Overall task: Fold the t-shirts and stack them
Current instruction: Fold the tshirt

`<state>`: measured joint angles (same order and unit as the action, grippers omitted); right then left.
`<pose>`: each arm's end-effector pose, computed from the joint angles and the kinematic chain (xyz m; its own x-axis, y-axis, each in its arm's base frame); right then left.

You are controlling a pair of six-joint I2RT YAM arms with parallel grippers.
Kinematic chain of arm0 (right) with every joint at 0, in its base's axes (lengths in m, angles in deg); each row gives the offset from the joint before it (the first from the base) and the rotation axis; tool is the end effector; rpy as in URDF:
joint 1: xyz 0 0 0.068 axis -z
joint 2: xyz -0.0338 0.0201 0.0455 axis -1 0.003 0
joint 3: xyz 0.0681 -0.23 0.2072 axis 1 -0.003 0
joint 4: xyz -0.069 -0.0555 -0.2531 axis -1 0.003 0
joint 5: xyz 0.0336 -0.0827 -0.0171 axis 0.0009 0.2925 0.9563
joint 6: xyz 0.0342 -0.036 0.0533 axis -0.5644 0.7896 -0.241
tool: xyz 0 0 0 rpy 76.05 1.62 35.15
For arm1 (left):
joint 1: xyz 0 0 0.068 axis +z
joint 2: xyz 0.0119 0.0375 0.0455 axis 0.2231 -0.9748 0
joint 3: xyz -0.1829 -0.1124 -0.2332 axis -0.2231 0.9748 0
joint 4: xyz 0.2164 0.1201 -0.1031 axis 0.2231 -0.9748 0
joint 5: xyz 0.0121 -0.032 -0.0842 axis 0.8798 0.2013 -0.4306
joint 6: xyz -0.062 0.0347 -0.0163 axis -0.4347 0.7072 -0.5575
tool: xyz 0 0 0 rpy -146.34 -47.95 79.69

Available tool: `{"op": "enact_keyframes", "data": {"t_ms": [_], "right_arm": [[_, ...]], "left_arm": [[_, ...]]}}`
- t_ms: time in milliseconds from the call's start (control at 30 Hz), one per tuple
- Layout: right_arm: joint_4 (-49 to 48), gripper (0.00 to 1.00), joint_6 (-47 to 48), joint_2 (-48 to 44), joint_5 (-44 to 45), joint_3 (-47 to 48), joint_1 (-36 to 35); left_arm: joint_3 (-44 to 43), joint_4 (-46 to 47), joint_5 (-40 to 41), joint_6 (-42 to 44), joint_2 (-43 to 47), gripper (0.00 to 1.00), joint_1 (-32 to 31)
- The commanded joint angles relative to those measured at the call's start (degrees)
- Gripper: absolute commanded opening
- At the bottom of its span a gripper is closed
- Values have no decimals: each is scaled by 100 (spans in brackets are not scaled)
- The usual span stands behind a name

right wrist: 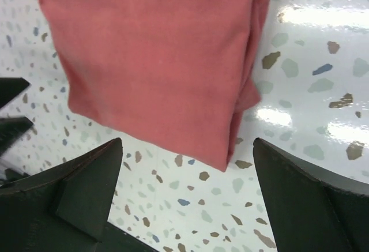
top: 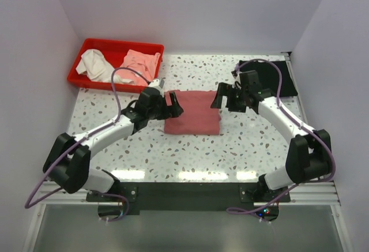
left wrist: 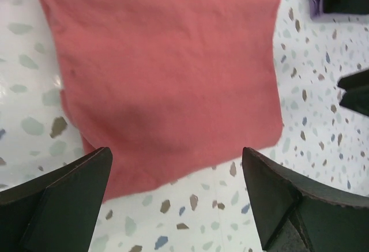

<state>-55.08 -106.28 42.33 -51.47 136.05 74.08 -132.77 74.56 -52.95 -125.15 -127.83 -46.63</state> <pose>0.3164 0.1077 0.2839 -0.8380 0.1750 -0.5168 -0.1096 0.8739 0.4736 0.2614 -0.1759 0.2557 -0.7394 -0.2762 -0.6140 0.1232 0.8410 -0.5268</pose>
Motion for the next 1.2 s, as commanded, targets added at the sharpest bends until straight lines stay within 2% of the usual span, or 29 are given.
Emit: {"op": "enact_keyframes", "data": {"t_ms": [0,67,133,233,500,900,1167], "right_arm": [[-117,99,230,86,551,-17,-42],[-231,99,204,201,597,-34,-34],[-493,99,134,394,421,-69,-51],[-557,99,72,788,491,80,-77],[-653,97,-51,1555,763,405,-192],[-706,80,28,2126,1009,695,-341],[-671,80,54,2337,1115,801,-385]], "left_arm": [[-429,121,331,212,-439,100,454],[-526,629,137,336,-790,100,578],[-816,754,-142,388,-1063,100,736],[-1124,904,-57,433,-1677,100,842],[-1590,816,-13,485,-2383,100,1106],[-1871,142,93,564,-2901,100,1212],[-2302,-476,532,564,-3262,100,1212]]}}
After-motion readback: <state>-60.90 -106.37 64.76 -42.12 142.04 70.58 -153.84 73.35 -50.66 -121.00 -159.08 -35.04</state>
